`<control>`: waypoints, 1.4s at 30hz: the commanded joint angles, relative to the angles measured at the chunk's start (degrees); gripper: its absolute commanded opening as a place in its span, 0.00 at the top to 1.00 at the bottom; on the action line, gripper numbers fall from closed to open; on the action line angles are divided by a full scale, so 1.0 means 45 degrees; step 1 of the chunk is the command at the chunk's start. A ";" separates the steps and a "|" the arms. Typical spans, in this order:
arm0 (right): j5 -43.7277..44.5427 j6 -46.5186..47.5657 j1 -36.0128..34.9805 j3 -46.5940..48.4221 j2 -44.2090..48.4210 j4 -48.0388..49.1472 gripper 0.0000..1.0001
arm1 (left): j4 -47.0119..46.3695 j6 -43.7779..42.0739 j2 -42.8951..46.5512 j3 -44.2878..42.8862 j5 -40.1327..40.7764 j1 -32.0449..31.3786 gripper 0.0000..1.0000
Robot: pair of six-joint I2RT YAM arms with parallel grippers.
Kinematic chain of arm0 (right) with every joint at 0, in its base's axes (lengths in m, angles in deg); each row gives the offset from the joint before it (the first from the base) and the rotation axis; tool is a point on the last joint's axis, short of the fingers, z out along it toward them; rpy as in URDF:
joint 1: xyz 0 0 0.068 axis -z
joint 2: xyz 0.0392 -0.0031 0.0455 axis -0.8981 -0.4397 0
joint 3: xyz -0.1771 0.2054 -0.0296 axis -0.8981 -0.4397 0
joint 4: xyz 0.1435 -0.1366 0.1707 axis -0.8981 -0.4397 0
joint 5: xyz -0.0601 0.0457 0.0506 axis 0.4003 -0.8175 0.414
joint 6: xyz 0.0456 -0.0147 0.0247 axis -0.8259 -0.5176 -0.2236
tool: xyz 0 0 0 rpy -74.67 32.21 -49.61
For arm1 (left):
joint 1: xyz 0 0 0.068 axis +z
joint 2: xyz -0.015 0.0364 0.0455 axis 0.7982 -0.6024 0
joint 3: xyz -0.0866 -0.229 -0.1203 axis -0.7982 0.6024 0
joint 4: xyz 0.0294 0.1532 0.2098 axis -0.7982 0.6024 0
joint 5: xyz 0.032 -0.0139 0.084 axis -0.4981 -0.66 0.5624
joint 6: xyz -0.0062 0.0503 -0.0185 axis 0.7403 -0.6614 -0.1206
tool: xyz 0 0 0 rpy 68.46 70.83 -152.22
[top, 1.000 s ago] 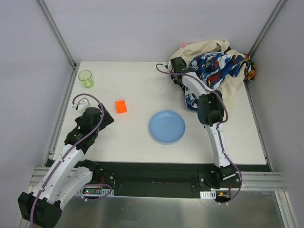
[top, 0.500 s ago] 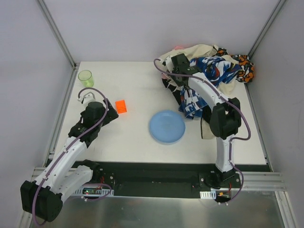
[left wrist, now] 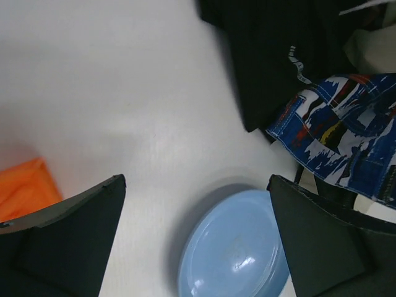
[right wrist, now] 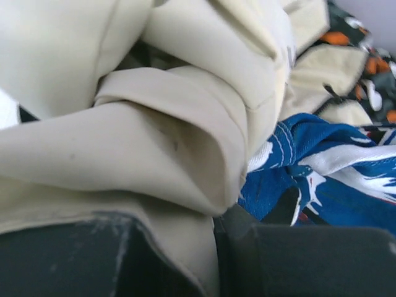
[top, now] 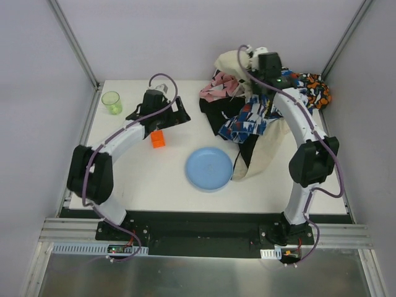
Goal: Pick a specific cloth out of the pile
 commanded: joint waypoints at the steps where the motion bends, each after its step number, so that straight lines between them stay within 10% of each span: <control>1: -0.1411 -0.3154 0.2689 0.0757 0.1018 0.1320 0.99 | -0.0658 -0.0405 -0.2975 -0.2912 -0.2474 -0.0586 0.01; 10: -0.5986 -0.5541 0.4451 0.0268 -0.1189 0.1222 0.99 | -0.0658 0.1000 -0.8778 -0.8772 -0.2870 -0.1563 0.01; 21: -0.6068 -0.5191 0.4354 -0.1293 -0.1445 0.1456 0.99 | -0.1788 0.3617 -1.3896 -1.4906 -0.3357 -0.2539 0.02; 25: -0.5697 -0.5054 0.4198 -0.1645 -0.1464 0.1319 0.99 | -0.2668 0.4185 -1.4136 -1.5478 -0.3434 -0.2618 0.61; 27: -0.5249 -0.4899 0.4061 -0.1685 -0.1484 0.1222 0.99 | -0.2689 0.3797 -1.3203 -1.5186 -0.3785 -0.2618 1.00; 42: -0.0715 -0.4468 0.3026 0.1908 -0.4784 -0.1044 0.99 | -0.0389 -0.2629 0.2811 -0.4736 -0.1114 -0.2618 1.00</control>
